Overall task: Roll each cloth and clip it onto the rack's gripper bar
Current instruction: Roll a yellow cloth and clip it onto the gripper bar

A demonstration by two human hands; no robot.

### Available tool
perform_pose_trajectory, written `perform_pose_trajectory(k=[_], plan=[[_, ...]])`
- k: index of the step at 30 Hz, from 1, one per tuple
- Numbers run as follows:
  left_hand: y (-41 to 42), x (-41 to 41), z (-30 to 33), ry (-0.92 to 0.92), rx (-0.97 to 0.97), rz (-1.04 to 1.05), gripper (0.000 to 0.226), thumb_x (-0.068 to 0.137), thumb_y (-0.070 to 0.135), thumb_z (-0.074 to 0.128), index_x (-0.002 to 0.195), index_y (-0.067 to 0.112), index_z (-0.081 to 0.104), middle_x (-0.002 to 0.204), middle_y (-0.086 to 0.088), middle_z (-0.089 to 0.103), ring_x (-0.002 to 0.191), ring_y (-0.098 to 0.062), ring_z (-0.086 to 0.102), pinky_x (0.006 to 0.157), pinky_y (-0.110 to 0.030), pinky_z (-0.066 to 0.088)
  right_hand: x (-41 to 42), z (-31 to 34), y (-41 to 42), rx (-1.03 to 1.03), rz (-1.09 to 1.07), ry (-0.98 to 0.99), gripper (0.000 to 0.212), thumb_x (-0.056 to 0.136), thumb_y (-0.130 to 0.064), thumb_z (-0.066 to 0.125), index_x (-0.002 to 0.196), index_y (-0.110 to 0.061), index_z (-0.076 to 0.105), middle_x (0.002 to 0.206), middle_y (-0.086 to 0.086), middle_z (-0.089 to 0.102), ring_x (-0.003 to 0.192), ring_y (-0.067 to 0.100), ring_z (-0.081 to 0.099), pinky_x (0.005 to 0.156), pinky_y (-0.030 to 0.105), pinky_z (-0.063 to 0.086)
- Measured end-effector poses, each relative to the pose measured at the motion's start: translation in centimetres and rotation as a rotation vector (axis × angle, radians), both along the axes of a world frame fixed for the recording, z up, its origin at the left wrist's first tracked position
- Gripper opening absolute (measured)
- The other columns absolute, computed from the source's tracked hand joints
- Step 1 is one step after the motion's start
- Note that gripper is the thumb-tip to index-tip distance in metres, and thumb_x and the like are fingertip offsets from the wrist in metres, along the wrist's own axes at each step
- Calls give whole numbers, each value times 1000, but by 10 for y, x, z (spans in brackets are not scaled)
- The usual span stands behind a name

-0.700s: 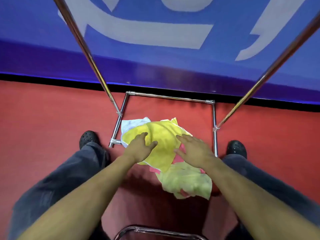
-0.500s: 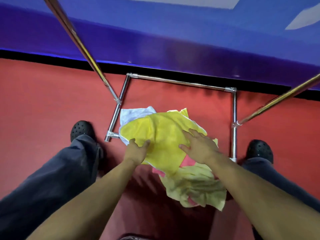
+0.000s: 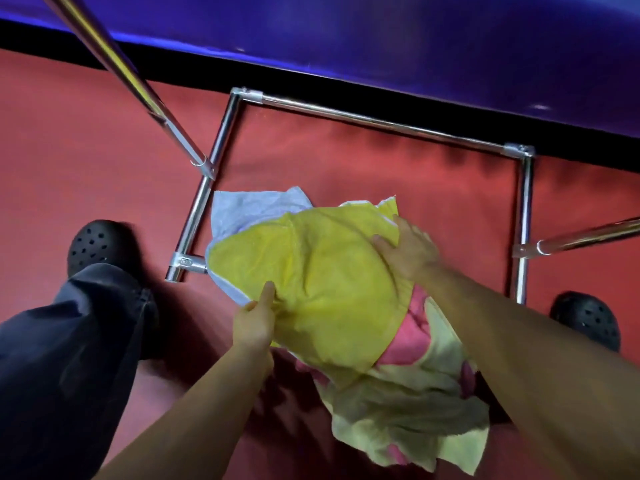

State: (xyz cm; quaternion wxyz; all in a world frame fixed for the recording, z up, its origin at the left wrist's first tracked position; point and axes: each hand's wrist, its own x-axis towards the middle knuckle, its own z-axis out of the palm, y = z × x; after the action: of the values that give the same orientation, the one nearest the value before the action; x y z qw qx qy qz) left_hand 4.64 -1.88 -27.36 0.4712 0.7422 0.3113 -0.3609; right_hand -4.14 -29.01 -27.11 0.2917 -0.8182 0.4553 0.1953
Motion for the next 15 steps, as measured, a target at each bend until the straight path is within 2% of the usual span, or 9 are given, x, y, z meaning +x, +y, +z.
perform_pose_trajectory(k=[2,4,7,10,12,15], plan=[[-1,1,-3,3,0,33,49,87,51,74,97,3,68,84,-4,60,81,-21,54,75,-37,46,1,-6,-4,-12,-18,-13,75,94,-63,50,154,-22,32,149,16,45,139,37,39,114,41,31],[0,0,0,22,-12,59,48,86,50,76,97,4,66,81,-3,60,77,-21,56,74,-34,47,1,-7,-5,-50,-13,-42,66,96,-59,52,147,-18,43,142,17,54,132,37,44,109,39,33],[3,4,5,15,-28,136,55,81,54,79,107,7,66,101,-6,67,98,-28,66,95,-42,55,-1,-5,-3,-93,-129,-160,53,93,-59,56,127,-19,59,123,14,68,116,37,58,94,41,46],[1,13,23,-65,-61,211,67,81,56,78,123,7,63,116,-8,68,106,-32,67,100,-48,55,-3,9,5,-17,-196,-198,44,93,-58,59,111,-18,65,103,13,72,101,34,65,81,40,51],[-3,19,44,-105,-94,221,56,84,53,77,116,7,65,113,-8,70,101,-29,68,96,-45,56,-7,27,11,-47,-166,-229,35,97,-51,57,94,-16,66,88,14,70,89,34,64,73,39,47],[-6,29,85,-172,-253,218,27,91,37,74,97,11,70,107,-7,75,89,-19,72,77,-34,58,-18,69,23,-151,-130,-239,45,102,-41,52,65,-15,49,64,7,53,72,35,54,62,38,36]])
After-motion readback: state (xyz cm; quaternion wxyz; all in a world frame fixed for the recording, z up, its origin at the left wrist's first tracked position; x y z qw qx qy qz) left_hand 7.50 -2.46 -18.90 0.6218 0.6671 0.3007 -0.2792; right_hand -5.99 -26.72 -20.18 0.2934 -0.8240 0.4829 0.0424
